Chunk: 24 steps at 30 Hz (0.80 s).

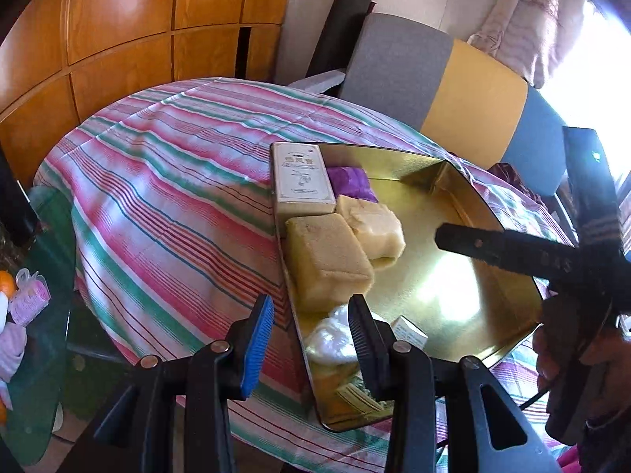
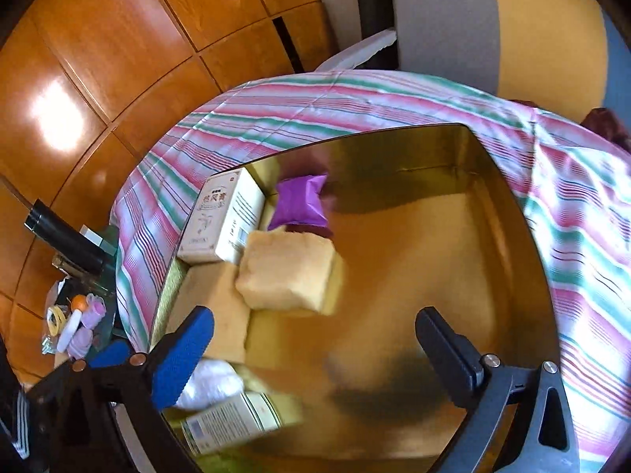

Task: Organize objects
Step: 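Carry the yellow sponge into the gold tray and open the right tool, then move the left tool to the beige knit sock and grasp it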

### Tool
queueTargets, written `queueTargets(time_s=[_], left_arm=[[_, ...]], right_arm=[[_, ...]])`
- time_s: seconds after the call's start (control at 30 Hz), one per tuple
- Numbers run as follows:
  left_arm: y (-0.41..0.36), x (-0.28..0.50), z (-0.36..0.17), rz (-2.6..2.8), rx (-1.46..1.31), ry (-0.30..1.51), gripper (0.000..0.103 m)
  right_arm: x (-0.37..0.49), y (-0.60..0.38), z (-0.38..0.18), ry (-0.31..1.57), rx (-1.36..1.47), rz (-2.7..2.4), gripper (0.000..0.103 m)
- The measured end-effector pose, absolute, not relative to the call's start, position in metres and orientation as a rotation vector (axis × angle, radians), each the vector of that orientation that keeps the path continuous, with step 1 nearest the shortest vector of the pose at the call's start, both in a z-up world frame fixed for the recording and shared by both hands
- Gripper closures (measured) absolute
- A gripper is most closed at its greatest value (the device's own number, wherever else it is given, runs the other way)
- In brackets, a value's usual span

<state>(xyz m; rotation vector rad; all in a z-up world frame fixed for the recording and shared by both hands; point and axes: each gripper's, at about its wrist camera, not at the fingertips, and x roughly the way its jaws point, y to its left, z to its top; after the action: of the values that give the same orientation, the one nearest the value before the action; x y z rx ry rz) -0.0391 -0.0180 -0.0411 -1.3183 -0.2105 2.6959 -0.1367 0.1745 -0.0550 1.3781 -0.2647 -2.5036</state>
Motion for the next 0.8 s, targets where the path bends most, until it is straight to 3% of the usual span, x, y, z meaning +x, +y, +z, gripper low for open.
queueTargets(time_s=[0.43, 0.8], left_arm=[[0.019, -0.031, -0.029, 2.636, -1.261, -0.113, 0.064], [0.098, -0.024, -0.002, 2.486, -1.153, 0.027, 0.064]], right_arm=[[-0.069, 0.256, -0.028, -0.397, 1.301, -2.642, 0.000], [0.010, 0.442, -0.009, -0.716, 1.340, -2.979, 0.000]])
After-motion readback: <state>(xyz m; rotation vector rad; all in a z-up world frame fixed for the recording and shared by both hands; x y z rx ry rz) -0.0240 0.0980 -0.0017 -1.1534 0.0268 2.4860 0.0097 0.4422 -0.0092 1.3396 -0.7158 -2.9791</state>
